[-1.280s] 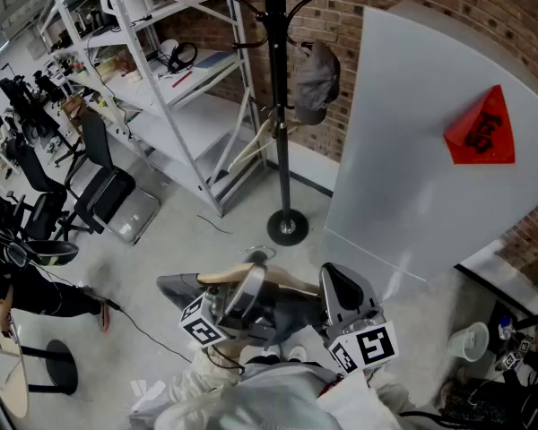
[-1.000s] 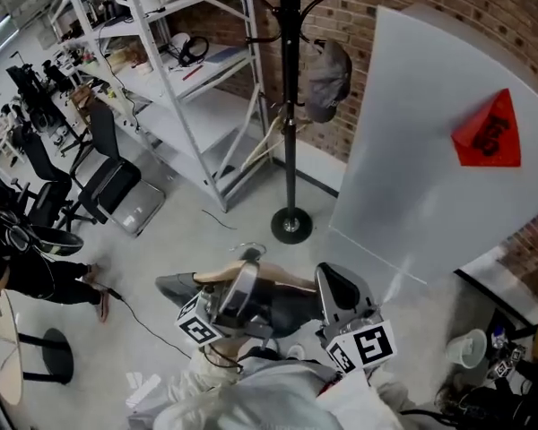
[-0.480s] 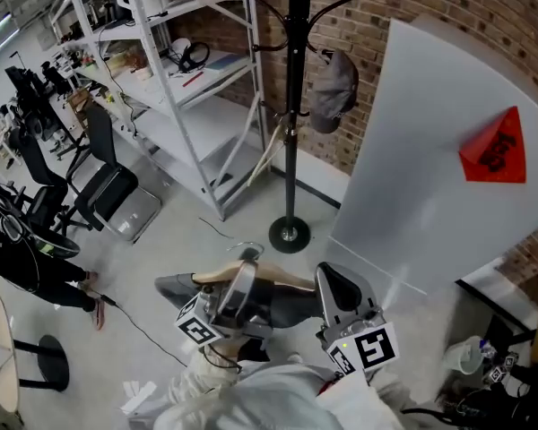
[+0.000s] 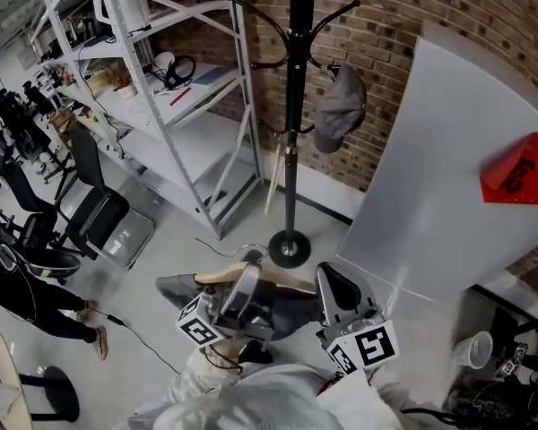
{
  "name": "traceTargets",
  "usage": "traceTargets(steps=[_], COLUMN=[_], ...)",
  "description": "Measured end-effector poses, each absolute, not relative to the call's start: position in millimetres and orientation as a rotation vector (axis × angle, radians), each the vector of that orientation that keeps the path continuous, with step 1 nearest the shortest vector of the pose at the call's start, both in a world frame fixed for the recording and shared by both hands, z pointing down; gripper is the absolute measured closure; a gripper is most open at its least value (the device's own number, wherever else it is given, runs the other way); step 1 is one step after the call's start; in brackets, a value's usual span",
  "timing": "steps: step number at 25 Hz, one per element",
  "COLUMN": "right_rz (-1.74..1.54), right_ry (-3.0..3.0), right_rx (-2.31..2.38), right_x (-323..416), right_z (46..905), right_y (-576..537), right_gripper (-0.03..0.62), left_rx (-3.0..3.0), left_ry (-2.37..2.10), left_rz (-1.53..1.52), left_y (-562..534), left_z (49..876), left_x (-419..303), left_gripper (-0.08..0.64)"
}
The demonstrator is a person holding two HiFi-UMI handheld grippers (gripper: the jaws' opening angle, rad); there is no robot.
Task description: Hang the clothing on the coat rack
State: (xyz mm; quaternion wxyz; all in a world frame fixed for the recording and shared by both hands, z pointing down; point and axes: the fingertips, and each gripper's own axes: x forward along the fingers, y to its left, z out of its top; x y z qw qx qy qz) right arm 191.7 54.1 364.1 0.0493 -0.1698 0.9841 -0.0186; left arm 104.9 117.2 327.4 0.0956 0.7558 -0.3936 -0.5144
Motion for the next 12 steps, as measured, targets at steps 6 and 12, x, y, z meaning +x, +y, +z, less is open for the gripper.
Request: traceTargets(steps=[6,12], right_rz=[-0.071,-0.074], right_ry=[2.998,2.995], right_rx=[-0.586,-0.663], right_x=[140,96], right_z=[370,373], right_y=[34,24], right_gripper=[0.568,0.568], left_rx=[2.246,2.255], left_ry=[-1.113,-1.036], left_rz=[-1.503,-1.484], left_y=[92,76], left_z=[330,331], left_x=[50,6], left_gripper=[0.426,0.426])
